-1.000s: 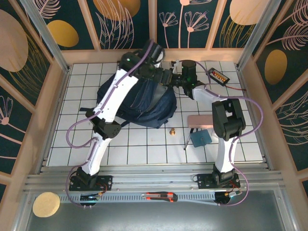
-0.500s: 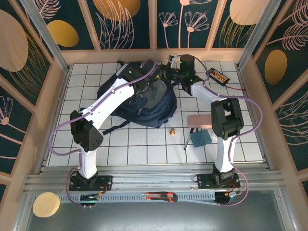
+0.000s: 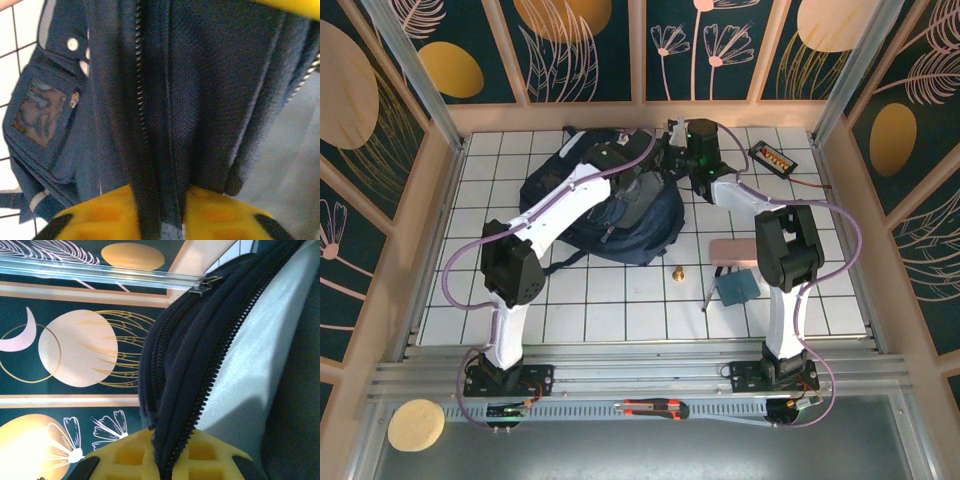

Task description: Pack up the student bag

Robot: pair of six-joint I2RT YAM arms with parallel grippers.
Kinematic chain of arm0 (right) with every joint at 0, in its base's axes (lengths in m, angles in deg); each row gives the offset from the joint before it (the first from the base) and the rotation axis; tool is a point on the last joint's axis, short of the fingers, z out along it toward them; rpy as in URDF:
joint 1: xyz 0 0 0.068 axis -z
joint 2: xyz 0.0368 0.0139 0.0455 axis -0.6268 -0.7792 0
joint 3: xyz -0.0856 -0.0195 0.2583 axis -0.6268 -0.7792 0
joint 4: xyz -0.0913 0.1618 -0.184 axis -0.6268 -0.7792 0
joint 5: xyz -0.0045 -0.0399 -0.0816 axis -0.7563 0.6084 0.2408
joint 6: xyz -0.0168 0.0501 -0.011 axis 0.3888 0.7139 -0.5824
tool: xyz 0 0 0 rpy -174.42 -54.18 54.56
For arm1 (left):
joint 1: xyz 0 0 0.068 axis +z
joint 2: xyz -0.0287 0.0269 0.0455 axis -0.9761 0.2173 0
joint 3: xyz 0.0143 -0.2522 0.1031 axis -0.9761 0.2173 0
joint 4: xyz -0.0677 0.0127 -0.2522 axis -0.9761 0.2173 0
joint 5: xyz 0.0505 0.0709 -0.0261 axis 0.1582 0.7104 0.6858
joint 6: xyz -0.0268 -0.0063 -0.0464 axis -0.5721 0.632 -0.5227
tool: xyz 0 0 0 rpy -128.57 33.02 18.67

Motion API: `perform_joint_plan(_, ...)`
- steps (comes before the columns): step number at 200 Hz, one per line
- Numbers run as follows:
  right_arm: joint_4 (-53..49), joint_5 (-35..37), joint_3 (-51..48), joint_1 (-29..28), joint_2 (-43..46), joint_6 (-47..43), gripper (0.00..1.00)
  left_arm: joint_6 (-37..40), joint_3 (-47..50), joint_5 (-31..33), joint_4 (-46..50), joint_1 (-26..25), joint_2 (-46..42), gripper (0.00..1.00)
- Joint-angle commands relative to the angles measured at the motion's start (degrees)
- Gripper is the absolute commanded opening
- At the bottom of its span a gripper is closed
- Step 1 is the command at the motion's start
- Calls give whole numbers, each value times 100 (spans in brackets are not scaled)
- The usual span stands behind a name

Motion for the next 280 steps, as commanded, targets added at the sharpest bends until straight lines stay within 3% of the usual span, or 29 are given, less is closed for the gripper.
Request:
perform_joint_plan(1, 388, -290, 4, -48, 652, 4, 5, 98, 405, -3, -195, 471, -342, 0)
perform_joint_plan(12, 38, -233, -9, 27, 750, -293, 34, 162, 591, -108, -282, 561, -498, 0)
perform_joint_plan(22, -481, -80, -56, 126, 929, -752, 50, 204, 738, -184, -362, 619, -624, 0)
perform_joint_plan(56, -2731, 543, -220, 665, 1698, -2587, 72, 444, 1171, -437, -758, 722, -1115, 0)
perform_joint_plan(74, -4405, 1403, -155, 1003, 2080, -3650, 99, 588, 1079, -672, -714, 801, -1191, 0)
perform_joint_plan(90, -5923, 2242, -134, 1361, 2271, -4041, 99, 712, 1011, -763, -725, 803, -1238, 0)
perform_joint_plan(106, -6931, 2377, -516, 1861, 2442, -3904, 99, 770, 1046, -903, -757, 804, -1254, 0)
perform_joint_plan(128, -7297, 2356, -1449, 2374, 3019, -3614, 99, 801, 1231, -1179, -1099, 804, -1244, 0)
perform_joint_plan(152, -7475, 2810, -2093, 2769, 3519, -2793, 99, 799, 1447, -1234, -1328, 807, -1286, 0)
perform_joint_plan(199, -7531, 3660, -2779, 2436, 3904, -703, 99, 960, 1651, -1225, -1511, 804, -1391, 0)
perform_joint_plan(222, -7417, 3608, -2907, 2405, 3681, -255, 99, 1001, 1733, -1197, -1568, 804, -1450, 0)
perform_joint_plan(280, -7234, 4023, -2236, 2237, 2511, -107, 99, 1003, 1941, -1213, -1653, 805, -1584, 0)
